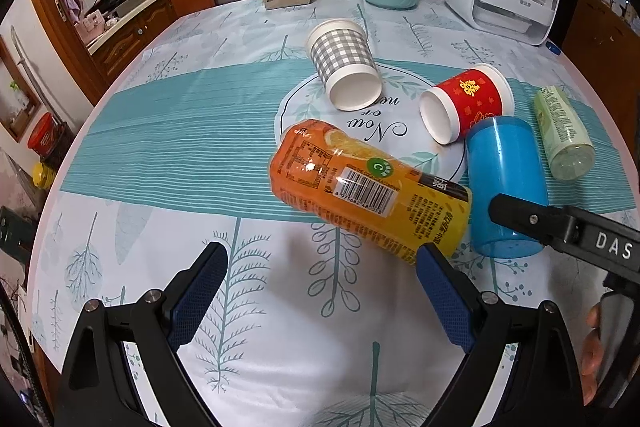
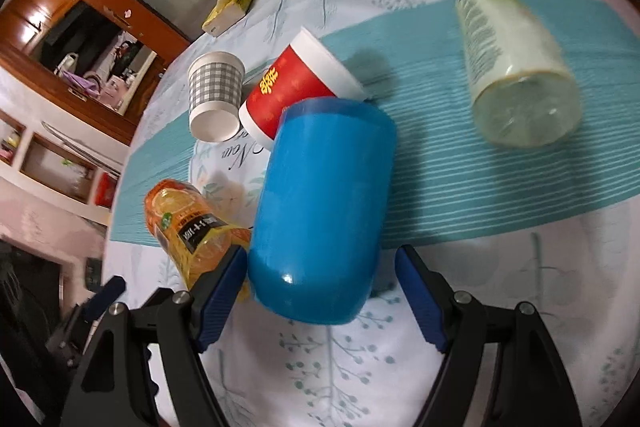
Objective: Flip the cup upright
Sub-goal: 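Move the right gripper to the blue cup's base and close on it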
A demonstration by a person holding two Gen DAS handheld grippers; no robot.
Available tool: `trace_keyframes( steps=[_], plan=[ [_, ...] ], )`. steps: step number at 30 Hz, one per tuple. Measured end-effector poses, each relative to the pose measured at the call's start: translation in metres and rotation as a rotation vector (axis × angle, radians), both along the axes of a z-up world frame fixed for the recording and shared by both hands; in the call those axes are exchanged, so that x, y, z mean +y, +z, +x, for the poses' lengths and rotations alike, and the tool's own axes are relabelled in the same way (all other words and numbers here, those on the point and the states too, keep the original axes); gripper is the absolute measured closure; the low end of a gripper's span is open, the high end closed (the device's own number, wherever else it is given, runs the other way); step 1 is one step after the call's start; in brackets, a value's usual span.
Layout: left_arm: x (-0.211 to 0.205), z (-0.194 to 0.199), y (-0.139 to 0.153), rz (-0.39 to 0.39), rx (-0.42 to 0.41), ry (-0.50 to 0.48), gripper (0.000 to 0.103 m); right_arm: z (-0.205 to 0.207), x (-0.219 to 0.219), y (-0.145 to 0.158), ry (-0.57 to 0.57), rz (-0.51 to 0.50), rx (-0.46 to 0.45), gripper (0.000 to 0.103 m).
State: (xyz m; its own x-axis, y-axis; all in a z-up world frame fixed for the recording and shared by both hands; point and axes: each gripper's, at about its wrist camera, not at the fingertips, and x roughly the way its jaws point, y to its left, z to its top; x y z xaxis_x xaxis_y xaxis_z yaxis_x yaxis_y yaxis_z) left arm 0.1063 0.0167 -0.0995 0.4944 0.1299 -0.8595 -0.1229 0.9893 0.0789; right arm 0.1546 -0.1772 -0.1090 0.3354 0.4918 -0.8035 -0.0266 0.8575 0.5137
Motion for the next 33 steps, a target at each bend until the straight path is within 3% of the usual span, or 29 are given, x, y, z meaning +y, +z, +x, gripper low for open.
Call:
trace_keyframes(
  steps=[3, 4, 6, 15, 24, 33],
  plan=[
    [0.001, 0.000, -0.001, 0.001, 0.002, -0.001, 0.009, 0.005, 0.002, -0.007, -0.001, 0.034, 0.019, 0.027],
    [0.000, 0.000, -0.001, 0.000, 0.004, -0.001, 0.009, 0.006, 0.003, -0.007, 0.000, 0.050, 0.006, 0.034],
    [0.001, 0.000, -0.002, -0.001, 0.007, -0.002, 0.009, 0.006, 0.004, -0.007, -0.004, 0.066, -0.002, 0.035],
    [0.002, -0.005, -0.002, -0.004, 0.007, 0.001, 0.009, -0.012, 0.002, 0.008, 0.021, -0.003, -0.110, 0.037],
    [0.006, -0.017, 0.000, -0.009, 0.005, 0.002, 0.009, -0.065, -0.008, 0.027, 0.055, -0.013, -0.206, 0.037],
    [0.004, -0.041, 0.001, -0.032, 0.027, -0.021, 0.009, -0.117, -0.017, 0.031, 0.063, -0.029, -0.220, 0.038]
  ],
)
